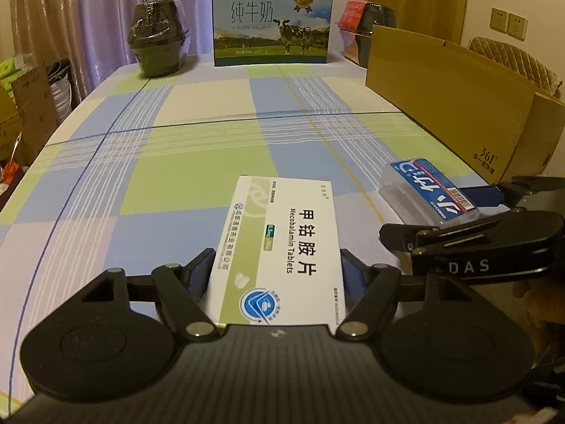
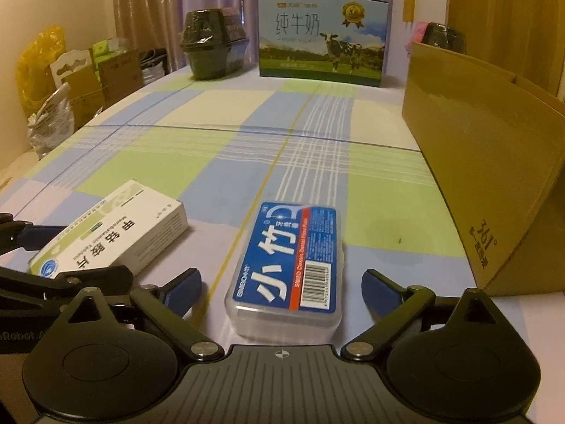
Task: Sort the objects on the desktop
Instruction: 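Carry the tablet box and toothpick case with both grippers to the cardboard box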
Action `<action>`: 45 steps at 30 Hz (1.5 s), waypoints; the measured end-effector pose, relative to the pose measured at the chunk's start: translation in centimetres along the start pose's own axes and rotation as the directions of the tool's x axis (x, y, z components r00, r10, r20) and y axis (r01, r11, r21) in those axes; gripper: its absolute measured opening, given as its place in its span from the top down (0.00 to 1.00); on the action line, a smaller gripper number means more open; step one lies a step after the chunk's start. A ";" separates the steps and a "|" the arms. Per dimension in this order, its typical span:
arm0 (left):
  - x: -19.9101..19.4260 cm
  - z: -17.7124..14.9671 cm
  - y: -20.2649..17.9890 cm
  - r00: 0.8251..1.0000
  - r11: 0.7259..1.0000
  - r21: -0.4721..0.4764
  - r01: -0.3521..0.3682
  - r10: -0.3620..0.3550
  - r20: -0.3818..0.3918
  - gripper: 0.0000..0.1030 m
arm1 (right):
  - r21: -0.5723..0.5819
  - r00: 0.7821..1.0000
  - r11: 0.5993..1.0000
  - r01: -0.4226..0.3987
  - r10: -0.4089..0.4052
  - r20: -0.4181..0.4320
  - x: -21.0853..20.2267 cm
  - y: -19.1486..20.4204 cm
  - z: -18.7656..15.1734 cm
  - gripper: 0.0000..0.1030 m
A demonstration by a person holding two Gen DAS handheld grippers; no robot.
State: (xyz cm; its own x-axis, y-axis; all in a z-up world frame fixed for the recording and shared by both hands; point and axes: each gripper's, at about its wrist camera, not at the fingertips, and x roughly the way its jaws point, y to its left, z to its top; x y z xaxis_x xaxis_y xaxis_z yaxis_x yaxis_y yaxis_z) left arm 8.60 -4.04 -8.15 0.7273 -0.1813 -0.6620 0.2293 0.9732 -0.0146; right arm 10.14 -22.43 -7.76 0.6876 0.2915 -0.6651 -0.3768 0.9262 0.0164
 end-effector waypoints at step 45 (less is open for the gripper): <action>1.0 0.4 0.0 0.999 0.999 0.002 -0.033 0.033 0.001 0.34 | 0.024 0.999 0.999 0.034 -0.034 0.005 -1.4 -0.4 -0.1 0.48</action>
State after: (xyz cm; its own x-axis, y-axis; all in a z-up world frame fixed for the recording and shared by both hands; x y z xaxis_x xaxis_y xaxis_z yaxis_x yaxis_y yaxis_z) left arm 9.57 -4.24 -8.55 0.7348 -0.1493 -0.6617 0.2067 0.9784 0.0088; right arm 9.25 -23.21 -6.93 0.7033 0.2606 -0.6614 -0.3378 0.9412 0.0118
